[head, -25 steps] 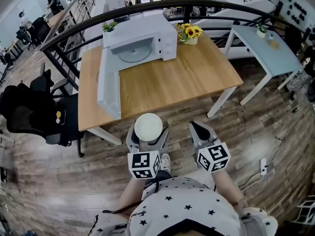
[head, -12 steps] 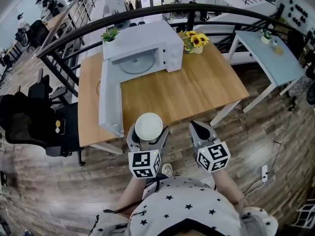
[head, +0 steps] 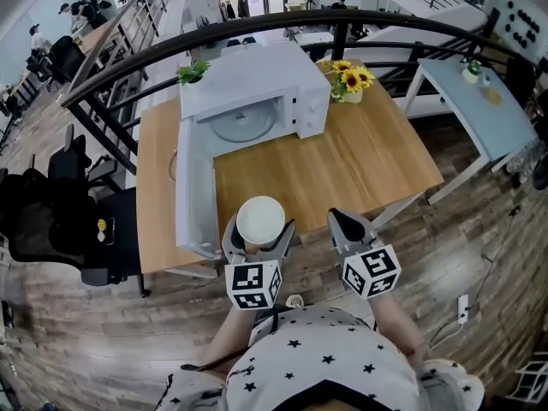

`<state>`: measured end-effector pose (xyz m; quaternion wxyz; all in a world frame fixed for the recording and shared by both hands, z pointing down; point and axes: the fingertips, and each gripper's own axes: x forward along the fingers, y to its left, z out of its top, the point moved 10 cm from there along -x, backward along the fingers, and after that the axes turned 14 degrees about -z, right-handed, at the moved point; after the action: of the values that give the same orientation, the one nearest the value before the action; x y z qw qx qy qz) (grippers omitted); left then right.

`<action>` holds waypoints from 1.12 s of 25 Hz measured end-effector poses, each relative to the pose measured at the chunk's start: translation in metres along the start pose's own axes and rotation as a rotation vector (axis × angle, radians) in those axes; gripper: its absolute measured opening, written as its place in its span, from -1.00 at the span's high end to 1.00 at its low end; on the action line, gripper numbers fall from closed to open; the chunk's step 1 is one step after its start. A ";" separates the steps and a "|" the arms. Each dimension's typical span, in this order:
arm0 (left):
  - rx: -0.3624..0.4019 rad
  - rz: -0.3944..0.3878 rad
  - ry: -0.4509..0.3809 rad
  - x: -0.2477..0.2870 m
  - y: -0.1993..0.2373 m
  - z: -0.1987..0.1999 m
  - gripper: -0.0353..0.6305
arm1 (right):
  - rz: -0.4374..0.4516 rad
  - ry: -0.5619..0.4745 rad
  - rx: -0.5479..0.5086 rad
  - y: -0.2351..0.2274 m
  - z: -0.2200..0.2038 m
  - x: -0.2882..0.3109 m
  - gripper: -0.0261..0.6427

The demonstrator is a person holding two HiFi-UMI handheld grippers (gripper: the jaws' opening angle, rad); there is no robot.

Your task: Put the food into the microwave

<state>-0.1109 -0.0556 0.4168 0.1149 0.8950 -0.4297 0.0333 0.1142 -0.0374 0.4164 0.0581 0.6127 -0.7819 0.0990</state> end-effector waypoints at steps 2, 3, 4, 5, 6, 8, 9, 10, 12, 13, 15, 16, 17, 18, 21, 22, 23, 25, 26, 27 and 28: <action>-0.005 -0.001 0.001 0.006 0.007 0.001 -0.57 | 0.000 0.000 0.003 0.000 0.002 0.009 0.90; -0.008 0.000 0.001 0.009 0.010 0.002 -0.57 | 0.000 0.001 0.003 0.000 0.003 0.013 0.90; -0.010 0.000 0.001 0.012 0.013 0.003 -0.57 | 0.000 0.002 0.002 0.000 0.004 0.016 0.90; -0.011 0.000 0.002 0.014 0.015 0.003 -0.57 | 0.000 0.005 0.001 0.000 0.004 0.018 0.90; -0.011 0.000 0.003 0.017 0.018 0.004 -0.57 | 0.000 0.008 -0.001 0.000 0.005 0.020 0.90; -0.011 0.002 0.005 0.021 0.021 0.005 -0.57 | -0.002 0.016 -0.001 -0.001 0.004 0.023 0.90; -0.012 0.003 0.006 0.023 0.023 0.006 -0.57 | -0.003 0.021 0.000 -0.001 0.004 0.024 0.90; -0.013 0.004 0.006 0.025 0.025 0.006 -0.57 | -0.004 0.025 0.001 -0.001 0.003 0.024 0.90; -0.016 0.006 0.007 0.029 0.027 0.007 -0.57 | -0.006 0.035 0.005 -0.002 0.002 0.026 0.90; -0.018 0.007 0.008 0.031 0.028 0.008 -0.57 | -0.005 0.039 0.006 -0.002 0.002 0.027 0.90; -0.020 0.013 0.012 0.037 0.031 0.009 -0.57 | -0.001 0.047 0.007 -0.004 0.002 0.033 0.90; -0.022 0.017 0.014 0.040 0.033 0.009 -0.57 | 0.003 0.049 0.007 -0.005 0.002 0.036 0.90; -0.024 0.020 0.015 0.044 0.034 0.009 -0.57 | 0.007 0.050 0.007 -0.006 0.002 0.040 0.90; -0.025 0.022 0.016 0.048 0.036 0.009 -0.57 | 0.012 0.051 0.008 -0.007 0.003 0.045 0.90; -0.022 0.028 0.016 0.060 0.044 0.011 -0.57 | 0.028 0.049 0.006 -0.010 0.005 0.061 0.90; -0.020 0.030 0.016 0.065 0.048 0.011 -0.57 | 0.033 0.049 0.004 -0.011 0.006 0.067 0.90; -0.019 0.032 0.017 0.070 0.052 0.011 -0.57 | 0.038 0.050 0.001 -0.012 0.006 0.074 0.90; -0.015 0.039 0.018 0.081 0.060 0.013 -0.57 | 0.045 0.051 -0.004 -0.017 0.008 0.090 0.90; -0.014 0.043 0.019 0.087 0.065 0.014 -0.57 | 0.049 0.050 -0.006 -0.020 0.010 0.098 0.90; -0.015 0.049 0.021 0.093 0.070 0.015 -0.57 | 0.054 0.048 -0.007 -0.023 0.012 0.106 0.90; -0.017 0.055 0.023 0.100 0.074 0.017 -0.57 | 0.060 0.046 -0.009 -0.026 0.015 0.115 0.90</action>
<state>-0.1062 -0.1804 0.4294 0.1266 0.8813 -0.4533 0.0432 0.1124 -0.1555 0.4279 0.0757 0.5863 -0.7988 0.1112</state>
